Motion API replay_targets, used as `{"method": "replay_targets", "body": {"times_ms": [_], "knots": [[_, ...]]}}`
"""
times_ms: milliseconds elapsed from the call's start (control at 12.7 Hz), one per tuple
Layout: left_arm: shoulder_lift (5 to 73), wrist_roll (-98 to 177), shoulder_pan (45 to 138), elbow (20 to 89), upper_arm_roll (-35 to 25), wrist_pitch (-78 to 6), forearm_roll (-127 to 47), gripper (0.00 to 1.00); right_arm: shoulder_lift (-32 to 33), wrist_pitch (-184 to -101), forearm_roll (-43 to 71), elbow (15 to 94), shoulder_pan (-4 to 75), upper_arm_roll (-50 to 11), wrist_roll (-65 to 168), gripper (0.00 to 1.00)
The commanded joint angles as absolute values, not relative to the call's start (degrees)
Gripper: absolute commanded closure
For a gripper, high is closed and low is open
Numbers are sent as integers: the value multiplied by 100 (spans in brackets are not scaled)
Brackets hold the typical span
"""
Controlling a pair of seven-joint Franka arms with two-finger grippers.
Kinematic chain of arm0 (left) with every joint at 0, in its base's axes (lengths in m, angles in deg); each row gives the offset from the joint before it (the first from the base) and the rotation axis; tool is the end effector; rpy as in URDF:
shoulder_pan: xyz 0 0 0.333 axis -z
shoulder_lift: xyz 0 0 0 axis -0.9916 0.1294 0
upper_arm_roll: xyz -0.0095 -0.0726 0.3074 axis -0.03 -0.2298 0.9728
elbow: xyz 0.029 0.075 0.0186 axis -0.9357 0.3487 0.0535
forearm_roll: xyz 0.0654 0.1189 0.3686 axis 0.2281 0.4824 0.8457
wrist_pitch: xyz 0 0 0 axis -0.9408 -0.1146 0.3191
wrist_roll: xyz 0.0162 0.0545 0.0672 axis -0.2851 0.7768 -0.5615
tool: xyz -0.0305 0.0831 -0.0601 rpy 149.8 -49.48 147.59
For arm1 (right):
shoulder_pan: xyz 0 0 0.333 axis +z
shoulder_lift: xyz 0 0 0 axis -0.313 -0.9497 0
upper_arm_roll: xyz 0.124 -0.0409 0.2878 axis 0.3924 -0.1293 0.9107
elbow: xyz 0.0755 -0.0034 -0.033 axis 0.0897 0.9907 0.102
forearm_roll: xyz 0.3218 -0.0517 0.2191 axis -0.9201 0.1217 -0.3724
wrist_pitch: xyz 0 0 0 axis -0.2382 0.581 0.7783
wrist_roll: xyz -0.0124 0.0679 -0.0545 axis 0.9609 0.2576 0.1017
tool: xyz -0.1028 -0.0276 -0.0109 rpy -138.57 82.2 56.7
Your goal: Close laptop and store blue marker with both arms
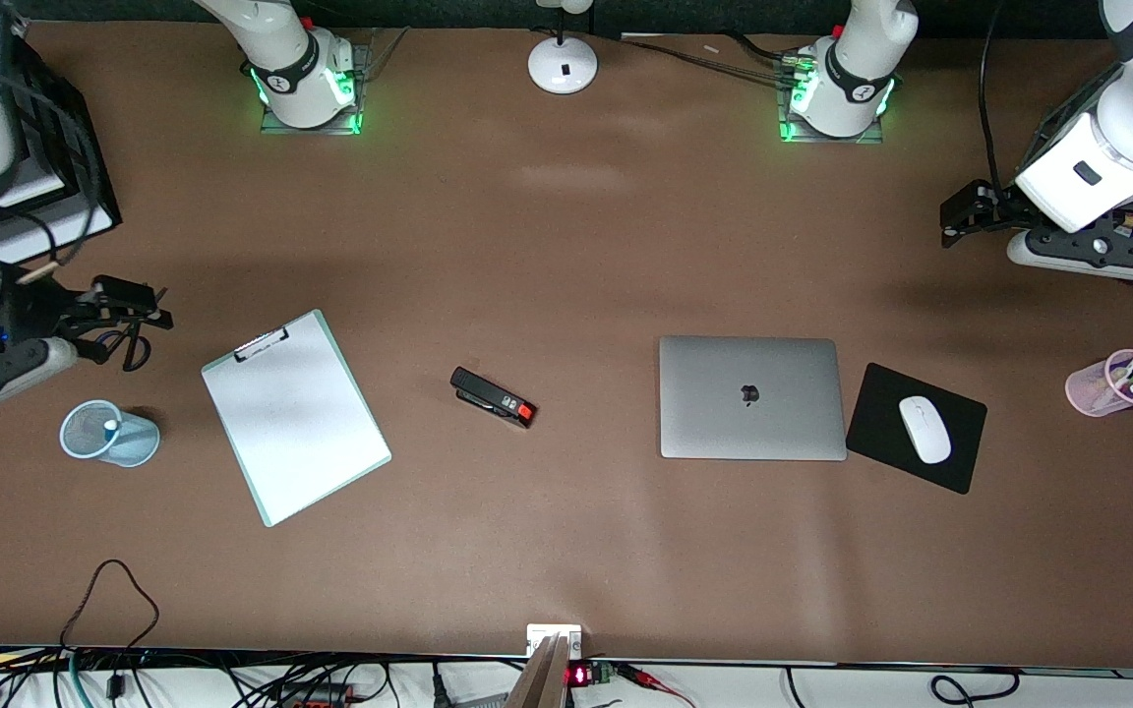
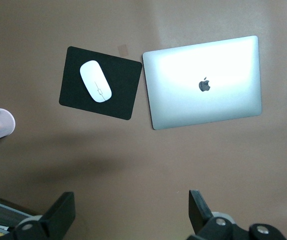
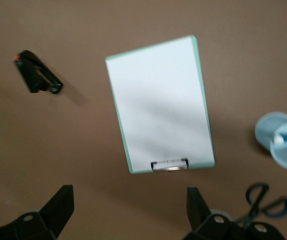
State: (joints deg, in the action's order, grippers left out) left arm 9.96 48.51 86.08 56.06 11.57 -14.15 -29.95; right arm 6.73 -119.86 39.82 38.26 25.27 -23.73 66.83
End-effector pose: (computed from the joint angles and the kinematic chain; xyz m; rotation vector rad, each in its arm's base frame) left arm 0.5349 -0.0482 0.5715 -3.1120 0.2167 0.0851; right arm 0.6407 0.0061 0.5079 -2.9444 -0.4446 0.1416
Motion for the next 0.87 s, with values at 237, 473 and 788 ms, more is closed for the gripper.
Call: {"method": "replay_targets", "body": {"times_ms": [237, 473, 788], "knots": [[1015, 4797, 8599, 5485, 1133, -1302, -2877, 0, 1349, -11504, 5287, 4273, 2818, -2370, 5297, 0], [1015, 4788, 8599, 5485, 1115, -1293, -2877, 0, 1535, -11556, 5367, 4107, 2344, -2327, 5386, 0], [1015, 4788, 8590, 5485, 1098, -1285, -2877, 0, 1622, -11390, 5279, 3833, 2491, -2326, 4930, 0]]}}
